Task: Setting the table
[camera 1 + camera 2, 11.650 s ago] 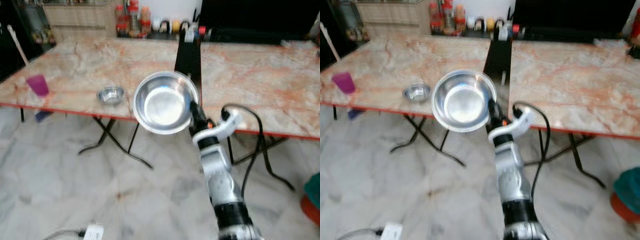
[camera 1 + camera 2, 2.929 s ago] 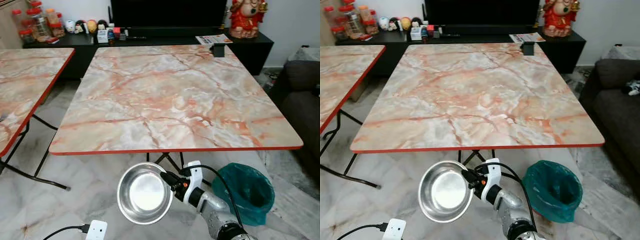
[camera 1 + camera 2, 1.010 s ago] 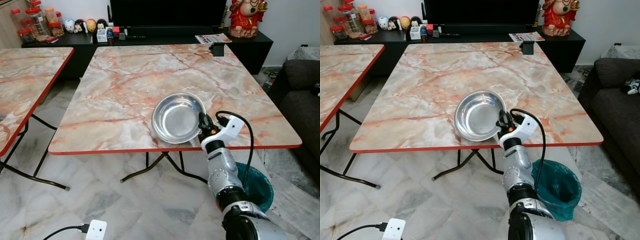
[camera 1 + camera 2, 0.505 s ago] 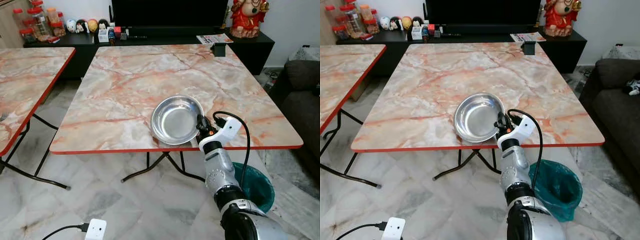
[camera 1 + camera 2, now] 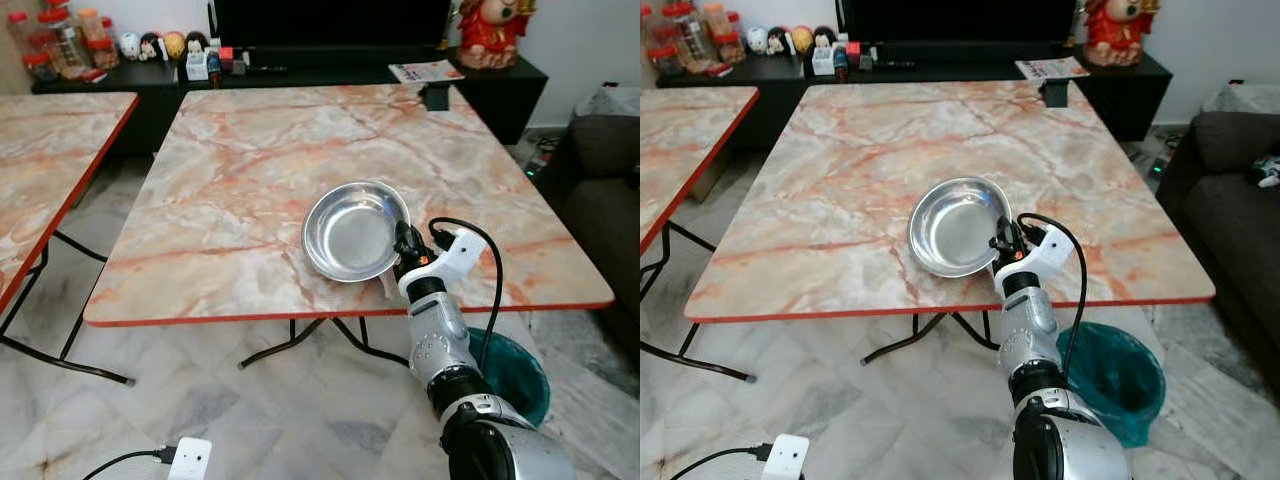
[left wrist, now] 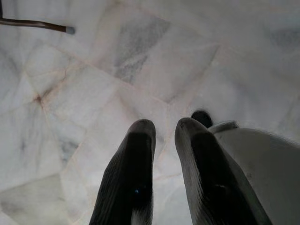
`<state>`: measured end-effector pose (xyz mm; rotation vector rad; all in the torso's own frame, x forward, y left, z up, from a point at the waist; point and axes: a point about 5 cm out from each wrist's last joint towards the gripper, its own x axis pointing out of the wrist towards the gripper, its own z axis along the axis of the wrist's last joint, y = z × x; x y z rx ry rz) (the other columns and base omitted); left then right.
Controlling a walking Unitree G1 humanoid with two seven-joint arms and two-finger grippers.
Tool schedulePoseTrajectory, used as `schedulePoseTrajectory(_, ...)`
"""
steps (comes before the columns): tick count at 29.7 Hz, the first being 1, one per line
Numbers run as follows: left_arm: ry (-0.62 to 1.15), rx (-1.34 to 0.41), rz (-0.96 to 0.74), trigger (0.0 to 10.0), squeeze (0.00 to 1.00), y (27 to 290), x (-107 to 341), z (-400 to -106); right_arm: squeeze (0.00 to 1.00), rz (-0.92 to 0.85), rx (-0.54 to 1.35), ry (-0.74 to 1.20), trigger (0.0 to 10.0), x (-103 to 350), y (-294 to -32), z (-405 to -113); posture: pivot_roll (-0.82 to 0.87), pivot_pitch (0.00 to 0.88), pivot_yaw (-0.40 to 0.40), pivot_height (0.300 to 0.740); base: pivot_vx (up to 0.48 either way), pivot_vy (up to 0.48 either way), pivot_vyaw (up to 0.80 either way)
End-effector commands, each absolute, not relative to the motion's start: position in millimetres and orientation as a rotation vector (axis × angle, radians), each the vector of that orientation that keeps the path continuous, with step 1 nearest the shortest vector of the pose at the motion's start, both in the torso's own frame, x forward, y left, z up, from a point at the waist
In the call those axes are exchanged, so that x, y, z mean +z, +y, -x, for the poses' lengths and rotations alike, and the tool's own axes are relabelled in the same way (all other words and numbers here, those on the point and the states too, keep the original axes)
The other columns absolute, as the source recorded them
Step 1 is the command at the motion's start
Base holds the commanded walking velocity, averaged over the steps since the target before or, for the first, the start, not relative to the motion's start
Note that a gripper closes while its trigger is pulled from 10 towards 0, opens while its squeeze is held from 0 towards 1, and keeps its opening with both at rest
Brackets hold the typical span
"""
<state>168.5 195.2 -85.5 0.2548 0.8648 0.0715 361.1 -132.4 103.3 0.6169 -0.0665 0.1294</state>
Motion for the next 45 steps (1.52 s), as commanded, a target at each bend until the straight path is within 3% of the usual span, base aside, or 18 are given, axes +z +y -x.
schedulePoseTrajectory(1,0.889,0.091,-0.255,10.0,0.0,200.5,-88.2,-160.8,0.0,-0.61,0.161,-0.084,10.0,109.6,-123.6,-363.6,0.06,0.027,-0.001,0.74,0.262,0.0,0.8)
schedulePoseTrajectory(10,0.887,0.092,-0.255,10.0,0.0,200.2,-87.9,-161.6,0.0,-0.639,0.181,-0.078,10.0,107.8,-120.2,-362.3,0.06,0.028,-0.002,0.74,0.264,0.0,0.14)
schedulePoseTrajectory(45,0.873,0.089,-0.246,10.0,0.0,199.3,-86.7,-164.1,0.0,-0.632,0.156,-0.046,10.0,97.9,-124.0,-357.8,0.06,0.022,-0.003,0.74,0.041,0.0,0.09)
